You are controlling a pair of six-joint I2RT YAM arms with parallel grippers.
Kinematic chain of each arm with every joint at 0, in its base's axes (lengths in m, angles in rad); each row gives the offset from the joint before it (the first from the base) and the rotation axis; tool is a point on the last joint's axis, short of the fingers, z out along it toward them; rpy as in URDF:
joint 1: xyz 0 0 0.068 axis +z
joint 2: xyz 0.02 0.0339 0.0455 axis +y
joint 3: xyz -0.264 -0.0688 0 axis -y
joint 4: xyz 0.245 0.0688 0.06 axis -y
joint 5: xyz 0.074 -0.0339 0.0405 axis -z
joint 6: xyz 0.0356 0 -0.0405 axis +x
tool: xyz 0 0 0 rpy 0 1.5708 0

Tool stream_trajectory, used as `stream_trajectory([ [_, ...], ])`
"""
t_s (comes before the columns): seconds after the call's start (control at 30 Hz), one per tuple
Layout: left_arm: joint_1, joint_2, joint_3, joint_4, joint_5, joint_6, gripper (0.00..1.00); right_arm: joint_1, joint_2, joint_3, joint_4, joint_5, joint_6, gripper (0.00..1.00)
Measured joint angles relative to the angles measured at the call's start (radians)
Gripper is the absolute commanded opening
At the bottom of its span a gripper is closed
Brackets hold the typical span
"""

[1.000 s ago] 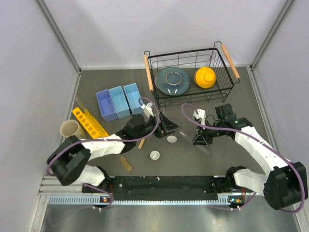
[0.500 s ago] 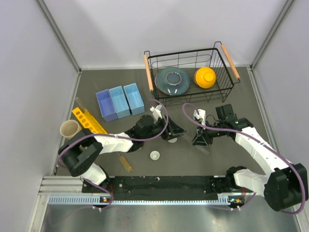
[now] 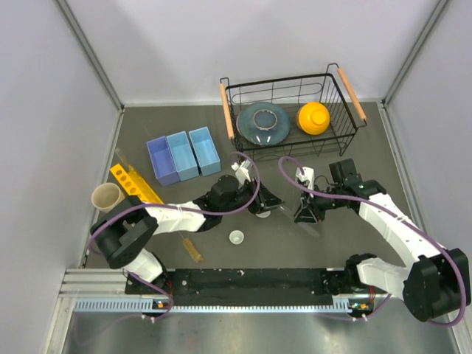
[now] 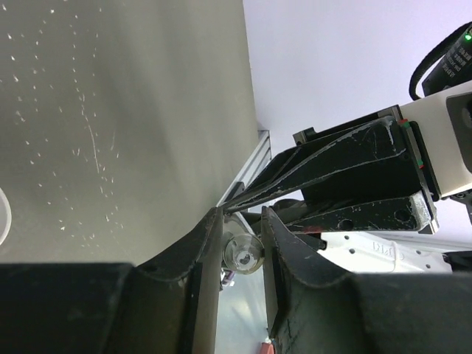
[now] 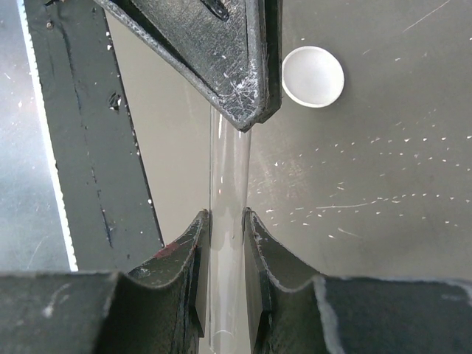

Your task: Organize the chemistry lab equipment

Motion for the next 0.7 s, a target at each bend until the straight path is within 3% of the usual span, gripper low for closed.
stream_trajectory([
  [0.1, -0.003, -0.008, 0.021, -0.055, -0.008, 0.032, 0.14, 0.0, 0.003, 0.0, -0.001, 0.003, 0.004, 0.18],
  [0.2, -0.008, -0.044, 0.043, -0.145, -0.027, 0.082, 0.12, 0.0, 0.005, 0.0, 0.004, -0.008, 0.006, 0.4],
  [0.23, -0.01, -0.061, 0.048, -0.177, -0.034, 0.102, 0.12, 0.0, 0.005, 0.0, 0.006, -0.015, 0.007, 0.55],
  [0.33, -0.011, -0.115, 0.055, -0.263, -0.061, 0.154, 0.11, 0.0, 0.001, 0.0, 0.009, -0.03, 0.013, 0.75],
  [0.57, 0.008, -0.303, 0.055, -0.505, -0.142, 0.278, 0.11, -0.033, -0.082, 0.0, 0.002, -0.063, -0.008, 0.8],
  [0.7, 0.083, -0.448, 0.056, -0.701, -0.18, 0.362, 0.11, -0.165, -0.145, 0.0, -0.001, -0.11, -0.012, 0.8],
])
